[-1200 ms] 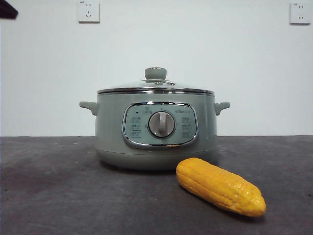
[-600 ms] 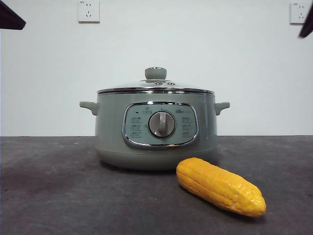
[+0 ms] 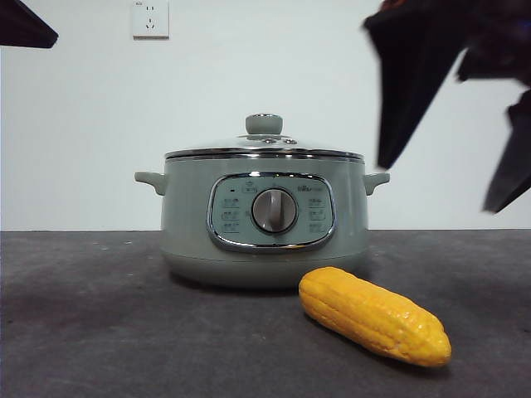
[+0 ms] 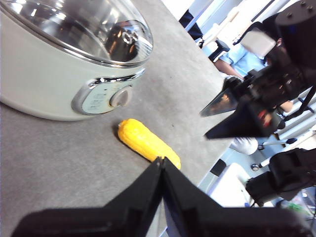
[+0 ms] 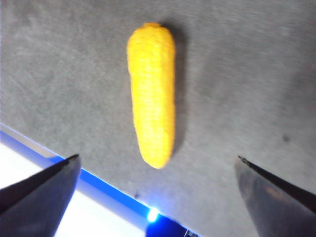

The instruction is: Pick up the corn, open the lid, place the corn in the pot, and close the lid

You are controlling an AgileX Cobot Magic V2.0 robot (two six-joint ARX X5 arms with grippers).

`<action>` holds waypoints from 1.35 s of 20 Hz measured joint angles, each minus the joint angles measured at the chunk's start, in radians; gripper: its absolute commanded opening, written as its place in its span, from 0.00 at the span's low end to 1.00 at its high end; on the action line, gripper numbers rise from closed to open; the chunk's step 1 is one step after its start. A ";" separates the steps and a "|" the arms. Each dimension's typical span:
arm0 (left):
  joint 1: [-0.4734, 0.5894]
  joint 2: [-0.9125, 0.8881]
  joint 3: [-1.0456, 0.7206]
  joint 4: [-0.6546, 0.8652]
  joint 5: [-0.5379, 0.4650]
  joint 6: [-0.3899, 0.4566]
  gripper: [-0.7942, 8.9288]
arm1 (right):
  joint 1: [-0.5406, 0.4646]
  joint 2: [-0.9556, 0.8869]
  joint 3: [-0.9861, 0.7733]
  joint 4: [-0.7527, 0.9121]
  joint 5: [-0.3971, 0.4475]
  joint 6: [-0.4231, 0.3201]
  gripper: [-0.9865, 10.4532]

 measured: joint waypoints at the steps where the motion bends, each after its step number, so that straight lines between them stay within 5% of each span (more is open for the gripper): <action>1: -0.004 0.000 0.000 0.000 -0.003 0.000 0.08 | 0.018 0.019 0.000 0.014 0.004 0.003 0.58; 19: -0.012 0.002 0.000 0.000 -0.005 0.000 0.08 | 0.133 0.326 0.002 0.218 0.167 0.020 0.56; 22: -0.012 0.009 0.000 -0.001 -0.006 0.000 0.08 | 0.145 0.348 0.002 0.211 0.232 0.009 0.38; 26: -0.012 0.023 0.000 -0.003 -0.011 0.000 0.08 | 0.145 0.349 0.002 0.212 0.219 -0.010 0.07; 27: -0.012 0.027 0.000 -0.006 -0.024 0.000 0.08 | 0.145 0.349 0.002 0.212 0.207 -0.017 0.07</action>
